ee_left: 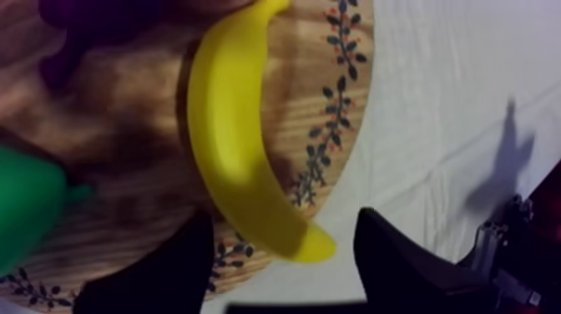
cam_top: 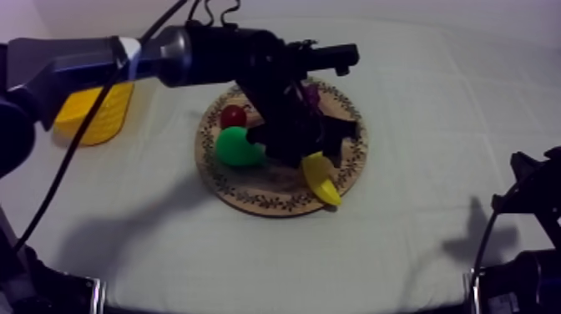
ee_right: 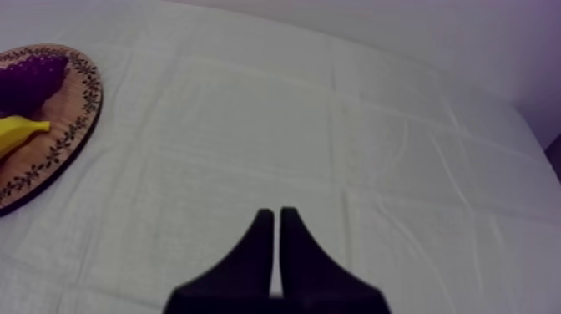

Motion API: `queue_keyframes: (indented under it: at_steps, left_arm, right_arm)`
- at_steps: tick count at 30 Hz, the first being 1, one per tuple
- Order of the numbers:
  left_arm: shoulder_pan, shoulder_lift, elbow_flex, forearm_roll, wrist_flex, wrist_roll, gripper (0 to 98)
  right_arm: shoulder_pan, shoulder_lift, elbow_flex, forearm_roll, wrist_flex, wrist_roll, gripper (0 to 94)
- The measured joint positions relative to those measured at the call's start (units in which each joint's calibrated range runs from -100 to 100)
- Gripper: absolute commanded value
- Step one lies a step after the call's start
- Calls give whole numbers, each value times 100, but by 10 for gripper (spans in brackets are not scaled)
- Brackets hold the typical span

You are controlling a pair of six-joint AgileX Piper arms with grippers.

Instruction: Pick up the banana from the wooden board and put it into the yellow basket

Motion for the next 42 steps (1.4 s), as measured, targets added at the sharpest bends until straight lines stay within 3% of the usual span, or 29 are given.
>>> queue_keyframes:
  at_steps: [9, 18, 30, 42]
  left_arm:
    - [-44, 725, -1007, -196, 771, 275, 608]
    - [52, 1094, -1489, -516, 1370, 611, 481]
    - [112, 1232, -1636, -770, 1681, 799, 364]
    - [266, 181, -1924, -1358, 2471, 1214, 342]
  right_arm:
    - [0, 0, 0, 0, 0, 0, 6]
    - [0, 0, 0, 0, 0, 0, 6]
    - [0, 0, 0, 0, 0, 1, 6]
    - [0, 0, 0, 0, 0, 1, 6]
